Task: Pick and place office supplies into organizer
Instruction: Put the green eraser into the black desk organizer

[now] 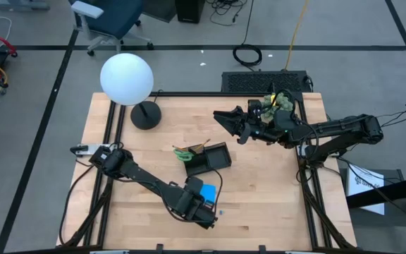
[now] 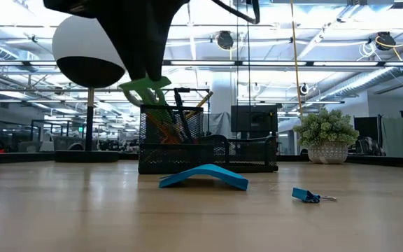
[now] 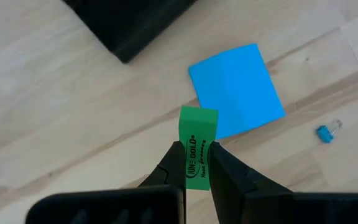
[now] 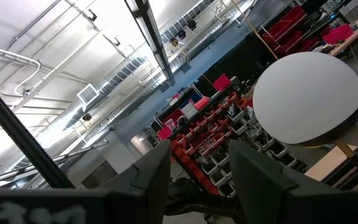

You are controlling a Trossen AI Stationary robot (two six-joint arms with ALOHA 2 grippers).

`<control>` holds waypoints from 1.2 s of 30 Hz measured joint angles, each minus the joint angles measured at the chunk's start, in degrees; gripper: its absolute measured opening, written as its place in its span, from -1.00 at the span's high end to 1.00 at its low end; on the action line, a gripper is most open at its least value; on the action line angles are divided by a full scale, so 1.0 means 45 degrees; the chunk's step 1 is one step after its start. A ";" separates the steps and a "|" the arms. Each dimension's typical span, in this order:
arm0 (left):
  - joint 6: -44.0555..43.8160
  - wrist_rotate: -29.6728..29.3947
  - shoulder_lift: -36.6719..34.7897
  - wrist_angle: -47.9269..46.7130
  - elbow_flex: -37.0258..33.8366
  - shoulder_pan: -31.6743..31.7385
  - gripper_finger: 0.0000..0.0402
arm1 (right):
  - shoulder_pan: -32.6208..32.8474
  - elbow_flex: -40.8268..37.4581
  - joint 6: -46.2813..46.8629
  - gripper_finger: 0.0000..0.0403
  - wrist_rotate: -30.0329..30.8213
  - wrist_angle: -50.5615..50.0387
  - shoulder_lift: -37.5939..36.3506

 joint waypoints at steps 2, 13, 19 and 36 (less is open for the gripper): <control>0.0401 -0.0100 -0.0003 -0.0018 0.0007 0.0000 0.83 | 0.0002 0.0004 0.0000 0.25 0.0003 0.0000 0.0000; 0.3577 -0.0808 -0.0860 -0.0220 0.0012 0.0389 0.83 | -0.0002 0.0000 0.0000 0.25 0.0003 -0.0014 0.0000; 0.5412 -0.1079 -0.1205 -0.0156 0.0010 0.0921 0.83 | 0.0003 0.0000 0.0000 0.25 0.0002 -0.0173 0.0000; 0.9533 -0.0398 -0.1195 0.0426 0.0000 0.2298 0.83 | 0.0000 0.0000 -0.0002 0.25 0.0001 -0.0289 0.0000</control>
